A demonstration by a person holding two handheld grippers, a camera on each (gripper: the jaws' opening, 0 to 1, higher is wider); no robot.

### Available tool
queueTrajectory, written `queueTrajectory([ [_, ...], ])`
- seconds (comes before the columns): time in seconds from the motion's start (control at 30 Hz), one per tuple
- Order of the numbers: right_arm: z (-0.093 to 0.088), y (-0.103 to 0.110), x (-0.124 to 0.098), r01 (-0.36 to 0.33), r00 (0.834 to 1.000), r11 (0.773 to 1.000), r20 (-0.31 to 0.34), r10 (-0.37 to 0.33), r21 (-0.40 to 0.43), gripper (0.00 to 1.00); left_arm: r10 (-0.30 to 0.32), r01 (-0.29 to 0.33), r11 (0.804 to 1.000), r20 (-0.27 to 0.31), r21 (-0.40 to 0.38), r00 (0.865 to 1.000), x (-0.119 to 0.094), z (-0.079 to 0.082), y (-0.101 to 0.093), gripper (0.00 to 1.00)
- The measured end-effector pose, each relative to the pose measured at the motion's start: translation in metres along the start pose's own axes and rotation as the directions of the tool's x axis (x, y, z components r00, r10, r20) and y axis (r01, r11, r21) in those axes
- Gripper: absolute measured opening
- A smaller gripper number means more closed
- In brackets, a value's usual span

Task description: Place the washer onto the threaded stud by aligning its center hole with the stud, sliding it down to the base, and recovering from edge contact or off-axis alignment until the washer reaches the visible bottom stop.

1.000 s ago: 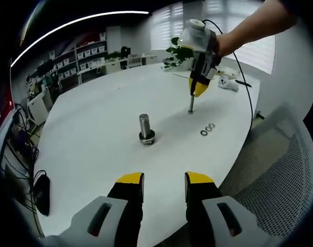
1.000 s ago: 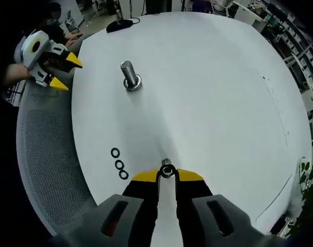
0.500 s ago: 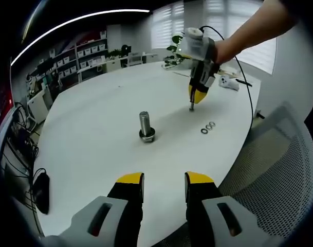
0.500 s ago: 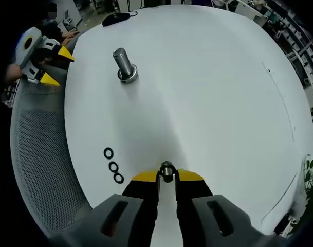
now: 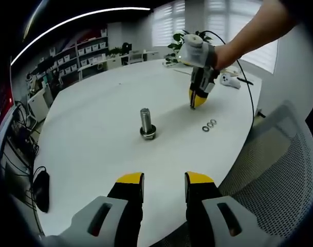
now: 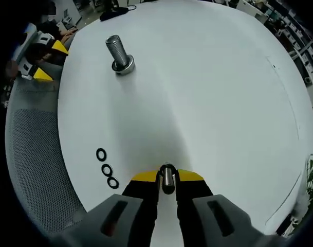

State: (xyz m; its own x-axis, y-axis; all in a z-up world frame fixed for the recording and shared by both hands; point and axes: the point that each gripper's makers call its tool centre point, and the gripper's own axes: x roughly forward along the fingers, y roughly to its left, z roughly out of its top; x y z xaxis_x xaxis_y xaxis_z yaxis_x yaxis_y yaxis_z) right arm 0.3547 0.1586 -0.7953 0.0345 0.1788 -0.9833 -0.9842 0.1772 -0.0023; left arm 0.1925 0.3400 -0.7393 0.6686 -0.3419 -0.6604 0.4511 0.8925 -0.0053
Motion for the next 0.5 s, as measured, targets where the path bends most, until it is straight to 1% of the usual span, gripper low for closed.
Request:
queueTrajectory([
  [0.1,0.0006,-0.0003,0.0011,-0.001,1.0,1.0,0.01,0.001,0.007,0.15,-0.005,0.005,1.0,-0.008,0.002,1.0,0.0003,-0.0012,-0.001,0.3],
  [0.17,0.0008,-0.0004,0.0012,0.0,1.0,1.0,0.013,0.0,0.015,0.15,-0.002,0.002,1.0,-0.003,0.007,1.0,0.0003,-0.0005,-0.0008,0.3],
  [0.3,-0.0045,0.0007,0.0028,0.008,1.0,1.0,0.008,-0.008,0.002,0.18,0.002,-0.002,1.0,-0.007,0.006,1.0,0.0008,-0.0011,0.0005,0.3],
  [0.5,-0.007,0.0015,-0.0035,0.01,0.999,1.0,0.041,-0.011,0.026,0.2,0.016,-0.016,1.0,-0.01,-0.001,1.0,0.0011,-0.0019,0.0036,0.3],
])
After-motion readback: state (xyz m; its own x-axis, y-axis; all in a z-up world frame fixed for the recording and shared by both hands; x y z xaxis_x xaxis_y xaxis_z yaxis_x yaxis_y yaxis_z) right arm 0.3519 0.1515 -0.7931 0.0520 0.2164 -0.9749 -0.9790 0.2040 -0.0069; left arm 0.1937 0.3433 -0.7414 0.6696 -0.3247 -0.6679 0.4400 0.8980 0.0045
